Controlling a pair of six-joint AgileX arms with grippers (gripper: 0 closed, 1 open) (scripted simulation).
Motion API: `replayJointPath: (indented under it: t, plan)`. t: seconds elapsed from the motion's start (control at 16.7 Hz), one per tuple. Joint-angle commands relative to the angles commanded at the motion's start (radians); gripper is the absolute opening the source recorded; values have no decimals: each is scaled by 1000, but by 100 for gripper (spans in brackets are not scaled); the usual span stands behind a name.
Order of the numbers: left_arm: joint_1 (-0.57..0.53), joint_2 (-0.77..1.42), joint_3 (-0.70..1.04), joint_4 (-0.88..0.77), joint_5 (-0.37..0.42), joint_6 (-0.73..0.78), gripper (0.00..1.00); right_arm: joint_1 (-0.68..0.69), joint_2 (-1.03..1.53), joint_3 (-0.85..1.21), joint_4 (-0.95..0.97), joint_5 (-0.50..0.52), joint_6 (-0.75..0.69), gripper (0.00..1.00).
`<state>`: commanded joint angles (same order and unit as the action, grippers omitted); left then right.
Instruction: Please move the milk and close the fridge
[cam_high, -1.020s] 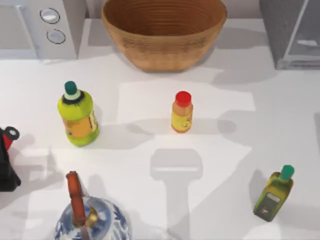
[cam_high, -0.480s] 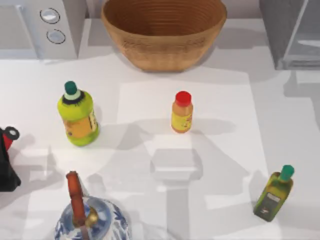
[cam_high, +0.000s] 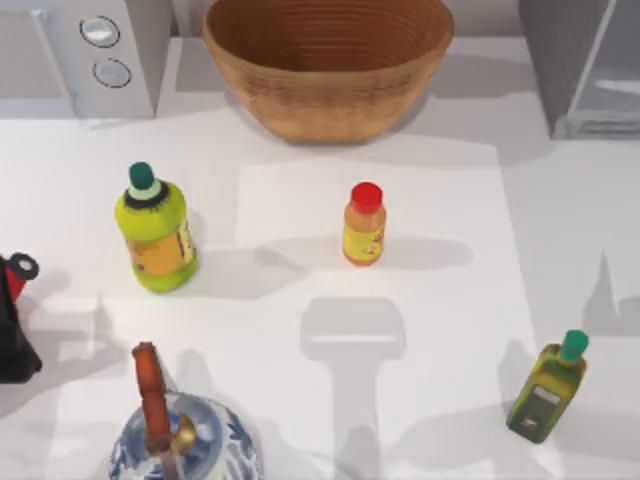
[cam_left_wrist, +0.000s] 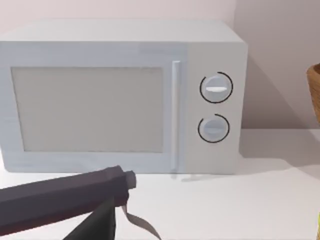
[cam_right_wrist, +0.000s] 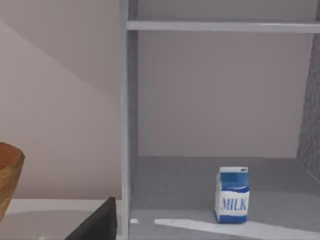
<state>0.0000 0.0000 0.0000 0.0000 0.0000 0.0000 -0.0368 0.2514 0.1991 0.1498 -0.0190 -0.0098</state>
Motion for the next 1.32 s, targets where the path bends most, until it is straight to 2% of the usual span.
replayJointPath:
  t: [0.36,0.72,0.9,1.08,1.32]
  plan:
    - [0,0,0,0,0,0,100,36,-247,-195,-147,19,10,100]
    - [0,0,0,0,0,0,100,34,-249,-196,-150,18,9,100]
    - [0,0,0,0,0,0,100,31,-306,-145,-214,21,7,100]
    - [0,0,0,0,0,0,100,31,-426,-43,-374,23,0,100]
    - [0,0,0,0,0,0,100,31,-616,116,-728,25,-6,100]
